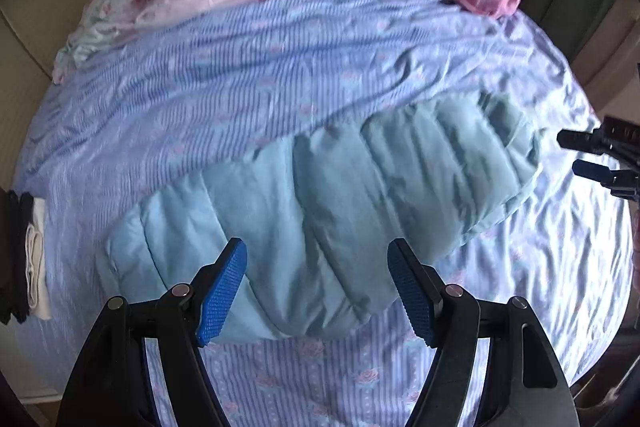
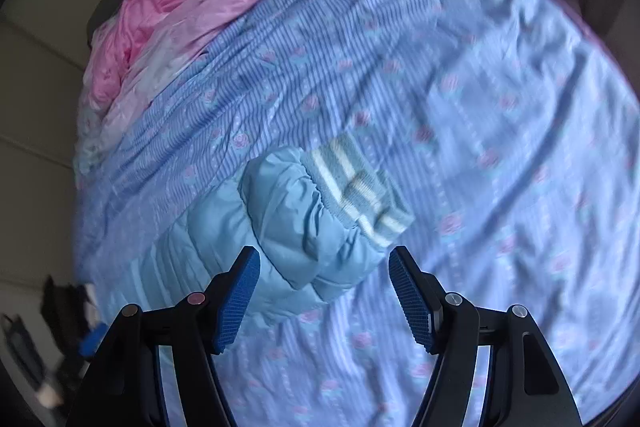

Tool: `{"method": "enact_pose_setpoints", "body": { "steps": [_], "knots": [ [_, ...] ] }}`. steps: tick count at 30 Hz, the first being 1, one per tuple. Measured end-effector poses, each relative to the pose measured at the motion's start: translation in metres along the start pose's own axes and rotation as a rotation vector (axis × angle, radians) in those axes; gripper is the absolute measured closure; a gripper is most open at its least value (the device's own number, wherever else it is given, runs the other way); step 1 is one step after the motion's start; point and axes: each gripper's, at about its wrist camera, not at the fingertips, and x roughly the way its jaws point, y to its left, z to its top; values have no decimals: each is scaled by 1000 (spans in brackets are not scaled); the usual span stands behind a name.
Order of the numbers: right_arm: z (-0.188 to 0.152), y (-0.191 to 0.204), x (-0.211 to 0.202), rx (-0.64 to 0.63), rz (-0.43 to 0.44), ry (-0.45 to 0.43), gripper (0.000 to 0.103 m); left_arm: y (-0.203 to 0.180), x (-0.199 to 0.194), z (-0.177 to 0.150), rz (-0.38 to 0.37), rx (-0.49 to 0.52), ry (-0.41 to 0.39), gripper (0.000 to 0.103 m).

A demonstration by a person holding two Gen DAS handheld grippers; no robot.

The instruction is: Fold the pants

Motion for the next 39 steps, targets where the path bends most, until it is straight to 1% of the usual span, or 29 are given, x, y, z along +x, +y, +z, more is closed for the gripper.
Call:
{"method": "enact_pose_setpoints", "body": {
  "steps": [3, 7, 10, 12, 13, 14, 15, 17, 20, 22, 24, 29, 32, 34, 35, 36, 37, 39],
  "knots": [
    [4, 2, 21, 29, 18, 37, 35, 10, 11, -1, 46, -39, 32, 31],
    [9, 13, 47, 1, -18, 89, 35, 29, 18, -3, 89, -111, 64, 31],
    [6, 18, 64, -30, -28, 132, 37, 38, 19, -7, 97, -134, 76, 31],
    [4, 19, 67, -45, -31, 133, 56, 37, 19, -8, 104, -135, 80, 31],
    [3, 18, 66, -45, -31, 118, 60, 36, 20, -9, 111, -133, 82, 31],
    [3, 17, 64, -41, -26, 101, 71, 34, 20, -9, 117, -129, 85, 31],
    [4, 14, 62, -35, -19, 88, 86, 32, 20, -10, 120, -125, 87, 31],
    [5, 9, 55, -19, 0, 79, 90, 28, 22, -10, 126, -114, 90, 31],
    [3, 7, 39, -11, 36, 50, 93, 23, 23, -10, 126, -114, 93, 31],
    [-2, 4, 26, -3, 58, 26, 93, 22, 25, -9, 125, -121, 99, 31],
    [-6, 0, 24, 3, 44, 37, 94, 20, 27, -9, 129, -120, 109, 31],
    [-24, -22, 35, 35, -26, 64, 94, 14, 30, -11, 128, -108, 126, 31],
    [-28, -28, 44, 26, -83, 78, 93, 12, 32, -16, 135, -90, 137, 31],
    [-29, -29, 46, 37, -94, 96, 87, 14, 32, -20, 132, -95, 144, 31],
    [-30, -28, 42, 43, -121, 97, 77, 15, 31, -23, 126, -102, 146, 31],
    [-32, -26, 38, 41, -138, 86, 67, 18, 28, -25, 114, -111, 144, 31],
    [-35, -20, 27, 24, -165, 57, 64, 20, 24, -27, 104, -118, 137, 31],
    [-42, -8, 9, -19, -180, 11, 57, 29, 10, -32, 82, -127, 105, 31]
  ]
}}
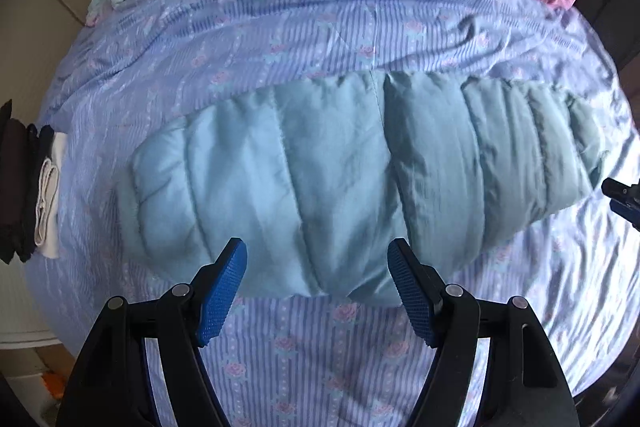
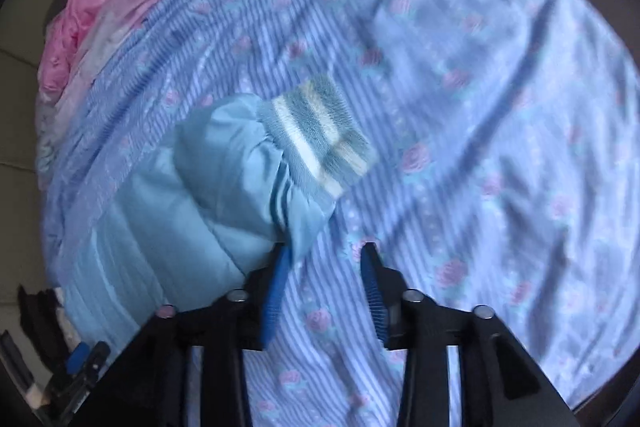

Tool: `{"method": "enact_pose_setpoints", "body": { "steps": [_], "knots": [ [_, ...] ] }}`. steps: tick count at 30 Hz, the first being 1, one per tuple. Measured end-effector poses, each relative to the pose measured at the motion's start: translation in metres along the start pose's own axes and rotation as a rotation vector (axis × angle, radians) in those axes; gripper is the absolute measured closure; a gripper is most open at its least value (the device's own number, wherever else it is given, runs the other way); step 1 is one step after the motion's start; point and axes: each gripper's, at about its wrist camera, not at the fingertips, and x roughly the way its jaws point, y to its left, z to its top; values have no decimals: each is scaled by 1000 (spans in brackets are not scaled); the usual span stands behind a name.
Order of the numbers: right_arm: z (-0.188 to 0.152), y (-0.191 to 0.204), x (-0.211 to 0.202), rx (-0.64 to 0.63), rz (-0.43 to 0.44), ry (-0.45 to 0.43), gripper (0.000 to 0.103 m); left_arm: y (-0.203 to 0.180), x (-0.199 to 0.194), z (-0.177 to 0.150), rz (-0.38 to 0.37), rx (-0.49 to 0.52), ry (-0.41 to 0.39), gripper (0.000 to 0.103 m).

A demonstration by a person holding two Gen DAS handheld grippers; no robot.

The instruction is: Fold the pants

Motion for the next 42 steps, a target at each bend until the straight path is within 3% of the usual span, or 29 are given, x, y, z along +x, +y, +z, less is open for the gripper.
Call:
{"method": "enact_pose_setpoints", "body": {
  "steps": [2, 8, 14, 20, 28, 34, 42],
  "knots": [
    [-11, 18, -25, -65, 14, -50, 45, 15, -17, -6, -23, -8, -43, 31],
    [-53, 98, -75, -306, 103, -141, 32, 87, -50, -21, -59, -76, -145, 24],
    [-97, 177, -63, -501, 147, -75, 31, 171, -34, -30, -69, -186, -125, 24],
    [-130, 232, -36, -528, 148, 7, 31, 226, 1, -19, -252, -262, -85, 25],
    [-143, 268, -13, -508, 82, 19, 31, 237, 47, 4, -364, -202, 14, 26],
    [-141, 283, 2, -484, 32, 20, 31, 235, 70, 24, -415, -151, 29, 26],
    [-137, 288, 15, -420, -5, 21, 31, 234, 101, 40, -477, -168, 83, 29]
  ]
}}
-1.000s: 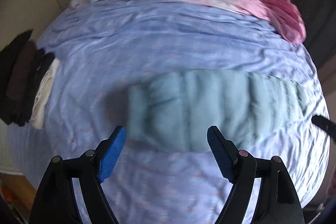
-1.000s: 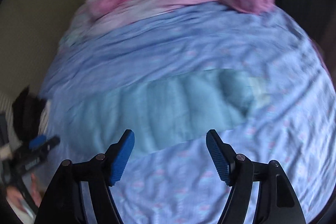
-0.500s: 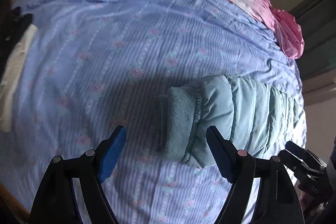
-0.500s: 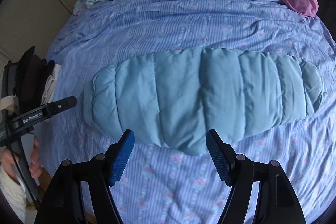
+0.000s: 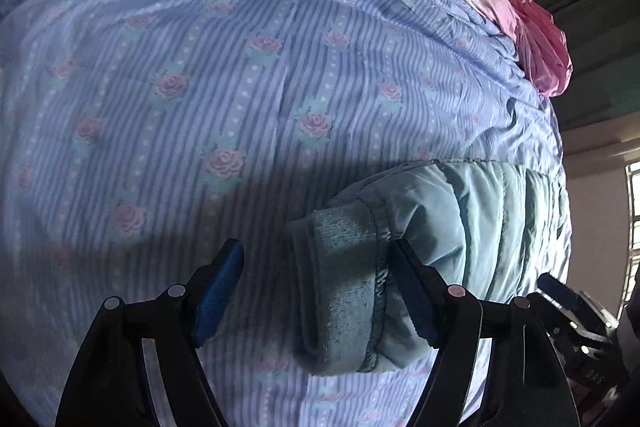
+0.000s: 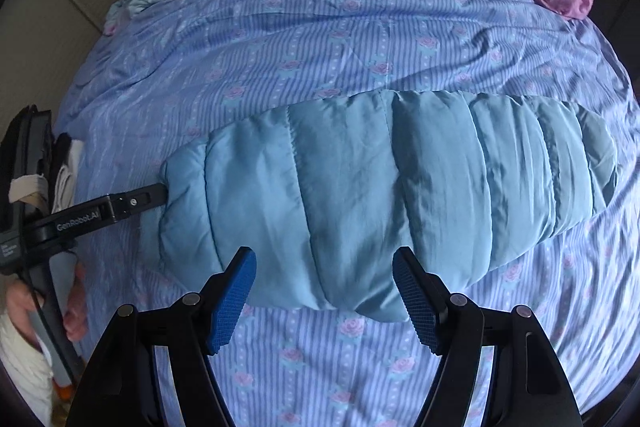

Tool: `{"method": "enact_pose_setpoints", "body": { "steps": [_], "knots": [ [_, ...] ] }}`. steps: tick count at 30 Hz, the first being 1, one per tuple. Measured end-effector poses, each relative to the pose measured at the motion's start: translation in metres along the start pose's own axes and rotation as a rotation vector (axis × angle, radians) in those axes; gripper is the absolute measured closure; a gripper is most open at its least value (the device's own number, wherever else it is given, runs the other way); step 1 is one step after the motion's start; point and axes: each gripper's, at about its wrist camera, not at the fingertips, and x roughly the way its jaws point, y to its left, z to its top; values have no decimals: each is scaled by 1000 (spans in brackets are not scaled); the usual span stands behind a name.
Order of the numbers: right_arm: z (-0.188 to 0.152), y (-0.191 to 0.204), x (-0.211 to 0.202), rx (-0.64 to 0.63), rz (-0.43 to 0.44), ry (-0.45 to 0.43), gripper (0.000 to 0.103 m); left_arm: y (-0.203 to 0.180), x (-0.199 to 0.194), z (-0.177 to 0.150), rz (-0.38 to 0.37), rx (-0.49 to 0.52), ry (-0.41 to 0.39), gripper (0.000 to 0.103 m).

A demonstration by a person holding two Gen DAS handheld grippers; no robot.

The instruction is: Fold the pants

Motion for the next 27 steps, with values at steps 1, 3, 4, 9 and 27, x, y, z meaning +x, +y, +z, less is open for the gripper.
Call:
{"method": "enact_pose_setpoints", "body": {
  "steps": [1, 3, 4, 9, 27],
  "knots": [
    [1, 1, 1, 6, -1, 1, 31, 1, 2, 1, -18, -10, 4, 33],
    [4, 3, 3, 7, -10, -2, 31, 3, 6, 2, -52, -23, 9, 45],
    [6, 5, 5, 5, -16, -6, 31, 3, 7, 1, -64, -27, 11, 53],
    [16, 8, 13, 0, -45, -8, 31, -14, 3, -4, 2, 56, -37, 69],
    [43, 3, 72, 9, -47, 83, 31, -7, -11, -15, 116, 69, -58, 92]
  ]
}}
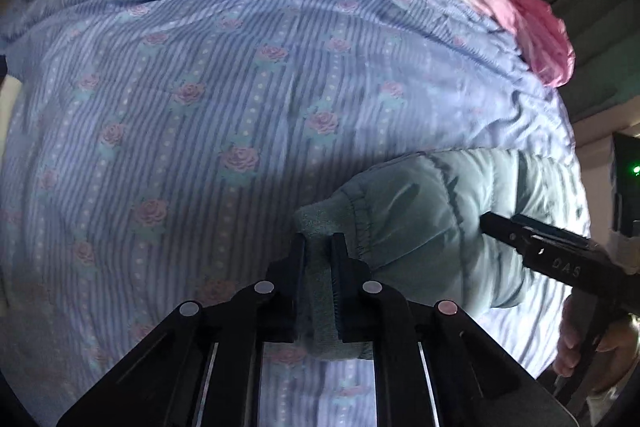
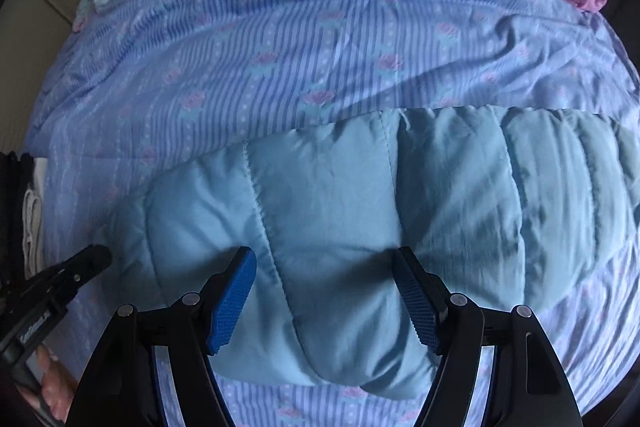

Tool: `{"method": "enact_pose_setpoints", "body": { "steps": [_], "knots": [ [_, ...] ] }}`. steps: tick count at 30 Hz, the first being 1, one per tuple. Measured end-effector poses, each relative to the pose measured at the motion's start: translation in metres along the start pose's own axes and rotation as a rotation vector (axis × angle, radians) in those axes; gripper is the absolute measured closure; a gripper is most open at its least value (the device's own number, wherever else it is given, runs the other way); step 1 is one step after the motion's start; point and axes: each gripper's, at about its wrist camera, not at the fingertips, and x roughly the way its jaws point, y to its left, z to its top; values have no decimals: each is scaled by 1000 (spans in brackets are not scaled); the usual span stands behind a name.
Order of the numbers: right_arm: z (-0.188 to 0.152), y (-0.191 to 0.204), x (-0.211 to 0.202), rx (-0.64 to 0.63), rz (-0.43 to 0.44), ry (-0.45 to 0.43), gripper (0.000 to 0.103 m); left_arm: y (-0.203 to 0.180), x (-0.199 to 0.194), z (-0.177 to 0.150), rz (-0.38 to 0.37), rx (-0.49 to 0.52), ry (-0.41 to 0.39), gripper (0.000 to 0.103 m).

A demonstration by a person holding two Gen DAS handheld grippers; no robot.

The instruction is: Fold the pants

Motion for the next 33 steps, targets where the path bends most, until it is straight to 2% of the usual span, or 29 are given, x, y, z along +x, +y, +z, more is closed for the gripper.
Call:
{"method": "enact_pose_setpoints", "body": {
  "steps": [3, 6, 8, 11, 14, 18, 19, 21, 24, 31, 33],
  "knots": [
    [2, -2, 4, -4, 17, 16, 30, -1, -1, 1, 34, 9, 9, 93],
    [-1, -8, -12, 14, 54, -3, 30, -9, -21, -2, 119, 43, -32, 90],
    [-9, -16, -31, 24, 94, -53, 30, -19, -43, -8, 141, 88, -88, 79],
    [-37, -37, -68, 26, 145, -142, 30, -36, -73, -23, 118, 143, -149, 75],
    [-66, -63, -87, 32, 211, -163, 30, -60, -83, -47, 47, 175, -144, 71],
    [-98, -91, -82, 32, 246, -97, 33, -94, -63, -77, 26, 219, -88, 71],
    [-104, -96, -76, 22, 239, -70, 39, -102, -55, -83, 22, 222, -65, 71],
    [-109, -100, -64, -1, 238, -29, 45, -117, -40, -93, 6, 221, -32, 71],
    [-108, -97, -45, -52, 253, 10, 47, -132, -26, -102, 26, 238, -17, 71],
    [-96, -60, -15, -201, 274, 45, 55, -126, -12, -91, 112, 177, -21, 71],
    [-98, -61, -12, -207, 273, 47, 56, -120, -11, -86, 134, 164, -29, 71]
  ]
}}
